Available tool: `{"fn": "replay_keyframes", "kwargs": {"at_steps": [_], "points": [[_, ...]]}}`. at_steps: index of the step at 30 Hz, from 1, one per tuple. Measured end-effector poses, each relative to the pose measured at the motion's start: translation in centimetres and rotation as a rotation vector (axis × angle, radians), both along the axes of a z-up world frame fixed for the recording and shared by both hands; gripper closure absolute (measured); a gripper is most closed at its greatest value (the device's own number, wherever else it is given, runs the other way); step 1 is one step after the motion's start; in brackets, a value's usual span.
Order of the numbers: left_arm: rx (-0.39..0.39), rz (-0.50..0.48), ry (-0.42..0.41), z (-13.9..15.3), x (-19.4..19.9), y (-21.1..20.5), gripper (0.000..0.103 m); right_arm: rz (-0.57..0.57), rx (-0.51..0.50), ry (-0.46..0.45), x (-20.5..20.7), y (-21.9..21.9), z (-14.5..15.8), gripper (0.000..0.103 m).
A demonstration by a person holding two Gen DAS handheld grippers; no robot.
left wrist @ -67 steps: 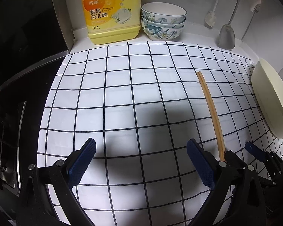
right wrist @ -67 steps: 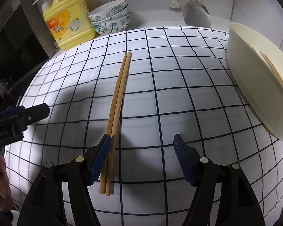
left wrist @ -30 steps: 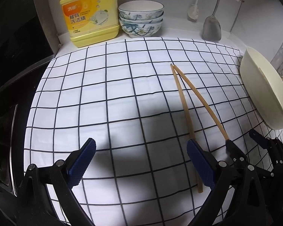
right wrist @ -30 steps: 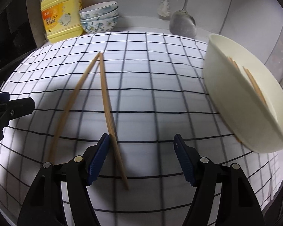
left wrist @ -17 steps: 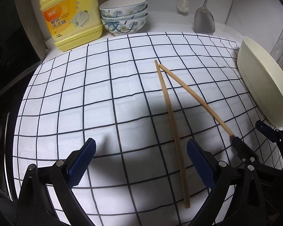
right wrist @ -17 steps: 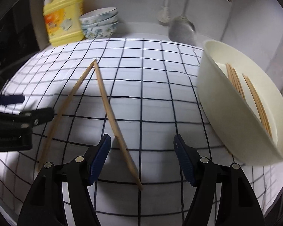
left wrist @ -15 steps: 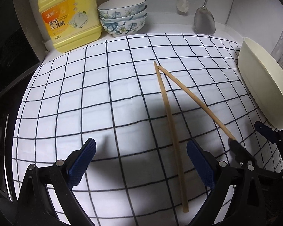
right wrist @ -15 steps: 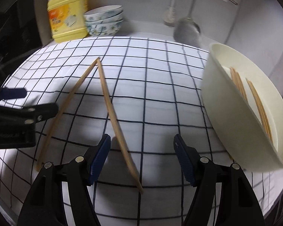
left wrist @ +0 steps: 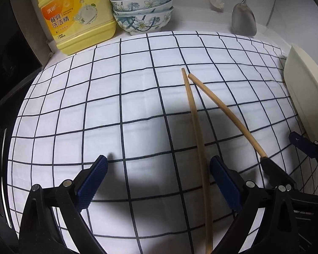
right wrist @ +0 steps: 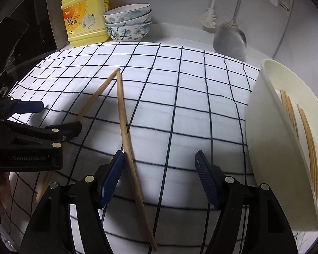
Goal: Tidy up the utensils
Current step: 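Lower the right tool onto one chopstick while the left tool approaches the other, then close the right tool on one chopstick while the left tool grasps the other, then carry the right tool's chopstick over the basin while the left tool carries its chopstick there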
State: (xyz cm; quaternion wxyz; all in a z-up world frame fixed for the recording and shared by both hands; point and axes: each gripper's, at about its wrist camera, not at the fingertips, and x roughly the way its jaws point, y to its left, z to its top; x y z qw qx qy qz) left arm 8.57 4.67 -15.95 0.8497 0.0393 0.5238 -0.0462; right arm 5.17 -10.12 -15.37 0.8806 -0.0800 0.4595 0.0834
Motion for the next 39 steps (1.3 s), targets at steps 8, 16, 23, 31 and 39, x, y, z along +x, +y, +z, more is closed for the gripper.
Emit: {"fn": "replay_keyframes", "kwargs": {"at_steps": [8,16,23,31,39], "points": [[-0.015,0.005,-0.013,-0.2,1.1,0.0,0.009,0.045,0.030,-0.001,1.3,0.4,-0.2,0.037],[-0.023,-0.062,-0.032,0.5,1.1,-1.2,0.044,0.094,0.045,-0.003,1.5,1.2,-0.2,0.053],[-0.031,-0.079,-0.026,0.9,1.4,-1.3,0.085,0.131,0.024,0.002,1.2,2.3,0.0,0.095],[-0.045,-0.102,-0.005,1.0,1.1,-0.7,0.096,0.076,0.058,0.023,0.9,2.1,0.2,0.097],[-0.065,-0.147,0.013,2.2,-0.8,1.0,0.096,-0.016,0.116,0.041,-0.7,2.1,1.1,0.097]]}}
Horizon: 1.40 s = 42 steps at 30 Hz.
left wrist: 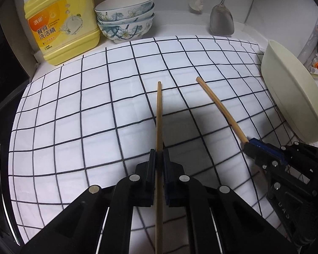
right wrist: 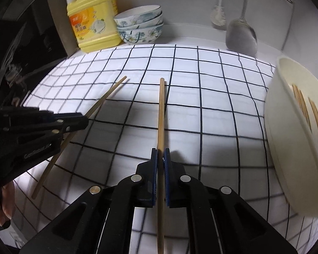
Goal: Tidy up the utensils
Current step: 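Carry the right tool's chopstick over the basin while the left tool carries its chopstick there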
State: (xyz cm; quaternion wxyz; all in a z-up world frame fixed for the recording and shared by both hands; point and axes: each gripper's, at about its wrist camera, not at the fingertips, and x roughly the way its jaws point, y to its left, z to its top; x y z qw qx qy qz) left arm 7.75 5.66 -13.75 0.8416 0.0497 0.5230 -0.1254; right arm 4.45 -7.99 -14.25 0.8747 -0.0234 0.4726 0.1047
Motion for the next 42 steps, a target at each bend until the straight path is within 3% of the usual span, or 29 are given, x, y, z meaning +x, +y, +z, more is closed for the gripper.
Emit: {"fn": "replay_keyframes", "kwargs": {"at_steps": [12,18,23,33,42], "points": [[-0.042,-0.146,-0.082,7.1,-3.3,1.0,0.096,-0.150,0.059,-0.098,-4.0,-0.3,6.1,0.097],[-0.089,-0.241,-0.141,10.9,-4.0,-2.3,0.096,-0.261,0.069,-0.146,-6.4,-3.9,9.7,0.097],[-0.141,-0.316,-0.158,13.0,-4.0,-7.3,0.096,-0.344,0.057,-0.175,-7.8,-8.5,11.8,0.097],[-0.189,-0.348,-0.151,14.2,-2.3,-19.2,0.096,-0.411,0.050,-0.195,-6.7,-20.5,13.4,0.097],[-0.146,-0.247,-0.072,11.2,2.1,-27.4,0.096,-0.403,0.103,-0.121,-2.3,-27.4,11.1,0.097]]}}
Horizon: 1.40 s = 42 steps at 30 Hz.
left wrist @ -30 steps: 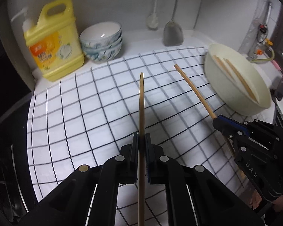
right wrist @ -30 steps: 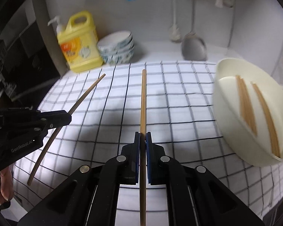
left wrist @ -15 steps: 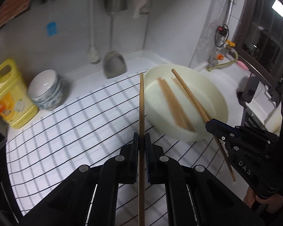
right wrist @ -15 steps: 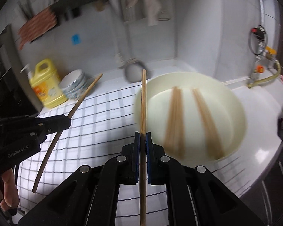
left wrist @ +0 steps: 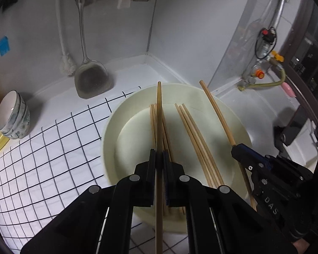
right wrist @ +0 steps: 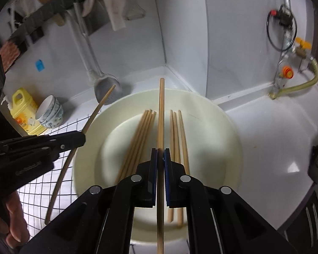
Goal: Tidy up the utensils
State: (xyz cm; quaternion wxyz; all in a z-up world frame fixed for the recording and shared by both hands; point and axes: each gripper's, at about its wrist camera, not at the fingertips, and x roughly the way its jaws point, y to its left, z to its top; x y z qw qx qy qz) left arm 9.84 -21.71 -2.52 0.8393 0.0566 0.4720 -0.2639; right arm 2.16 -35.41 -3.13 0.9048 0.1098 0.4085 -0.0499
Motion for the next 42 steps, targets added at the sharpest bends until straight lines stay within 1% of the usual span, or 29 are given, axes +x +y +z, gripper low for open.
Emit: {"fn": "replay_keyframes", "kwargs": {"at_steps": [4,8,10,13,18,22,24,25,26,27,28,29,31,32,33,35,38,42], "points": [[0.016,0.003,0.013,-1.3,1.0,-1.8,0.096,0.019,0.027,0.036,1.5,-0.8,-1.7,0.097],[0.037,-0.014,0.027,-2.5,1.8,-3.0,0.096,-0.002,0.041,0.055,2.2,-1.3,-2.7,0.097],[0.035,-0.013,0.046,-3.0,2.3,-3.2,0.096,-0.008,0.057,0.072,2.6,-1.5,-3.2,0.097],[0.036,-0.011,0.060,-3.7,3.0,-3.6,0.096,0.002,0.038,0.096,3.3,-1.5,-3.8,0.097],[0.035,0.004,0.093,-4.6,3.9,-3.8,0.096,-0.004,0.049,0.118,4.0,-1.6,-4.6,0.097],[0.064,0.013,0.108,-5.0,4.4,-4.1,0.096,-0.006,0.048,0.126,4.5,-1.8,-4.7,0.097],[0.078,0.027,0.106,-5.0,4.4,-4.0,0.089,-0.009,0.042,0.131,4.5,-1.8,-4.7,0.097],[0.079,0.032,0.104,-4.9,4.4,-3.8,0.075,-0.012,0.040,0.133,4.5,-1.9,-4.6,0.097],[0.078,0.042,0.098,-4.7,4.4,-3.5,0.055,-0.019,0.038,0.130,4.5,-2.0,-4.4,0.094],[0.069,0.057,0.086,-4.3,4.3,-3.1,0.045,-0.023,0.039,0.124,4.3,-2.1,-4.2,0.090],[0.061,0.068,0.073,-3.9,4.2,-2.8,0.029,-0.025,0.036,0.118,4.2,-2.1,-4.0,0.090],[0.054,0.080,0.054,-3.4,4.0,-2.4,0.028,-0.027,0.026,0.113,3.9,-2.2,-3.7,0.090],[0.066,0.082,0.040,-2.8,3.8,-2.1,0.026,-0.031,0.006,0.109,3.5,-2.2,-3.3,0.090],[0.078,0.083,0.037,-2.5,3.7,-1.9,0.024,-0.035,0.003,0.108,3.3,-2.2,-3.1,0.088],[0.086,0.085,0.034,-2.3,3.5,-1.6,0.023,-0.043,0.001,0.105,2.9,-2.3,-2.8,0.083],[0.093,0.093,0.030,-1.8,3.1,-1.1,0.018,-0.052,0.000,0.099,2.4,-2.3,-2.4,0.080],[0.088,0.101,0.026,-1.1,2.3,-0.5,0.015,-0.061,0.002,0.094,1.5,-2.2,-1.8,0.076],[0.104,0.106,0.013,-0.4,1.2,0.1,0.015,-0.064,-0.010,0.088,0.3,-1.6,-1.0,0.072]]}}
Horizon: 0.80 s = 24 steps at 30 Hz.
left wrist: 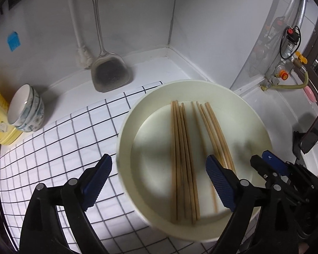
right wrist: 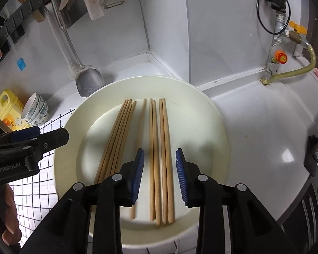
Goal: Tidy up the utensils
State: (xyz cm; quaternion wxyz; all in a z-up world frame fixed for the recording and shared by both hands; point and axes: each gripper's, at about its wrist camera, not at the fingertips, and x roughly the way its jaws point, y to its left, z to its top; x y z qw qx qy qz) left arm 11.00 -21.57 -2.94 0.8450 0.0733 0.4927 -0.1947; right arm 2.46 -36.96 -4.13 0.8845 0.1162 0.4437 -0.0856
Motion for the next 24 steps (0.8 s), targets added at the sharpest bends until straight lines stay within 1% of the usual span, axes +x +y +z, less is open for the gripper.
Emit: {"fn": "replay_keyframes", "kwargs": {"at_steps": [6,8,11,14,19,24], "points": [[-0.002,0.006,-0.017,1.4,-1.6,1.1,0.014,-0.009,-0.002,-0.013,-1.6,0.9,1.2,0.064],[-0.008,0.007,-0.025,1.9,-2.0,1.3,0.012,-0.009,-0.005,-0.020,-2.0,1.3,1.7,0.060],[-0.016,0.012,-0.046,2.8,-2.9,1.7,0.011,-0.003,-0.018,-0.024,-2.5,2.0,2.4,0.059],[-0.013,0.014,-0.062,3.3,-3.5,1.9,0.010,-0.002,-0.026,-0.027,-3.0,2.4,2.9,0.055],[-0.027,0.036,-0.051,3.8,-3.9,2.8,0.008,-0.004,-0.026,-0.025,-3.3,2.9,3.4,0.051],[-0.017,0.064,-0.042,3.9,-4.2,3.4,0.006,0.008,-0.043,-0.023,-3.6,3.5,3.8,0.048]]}}
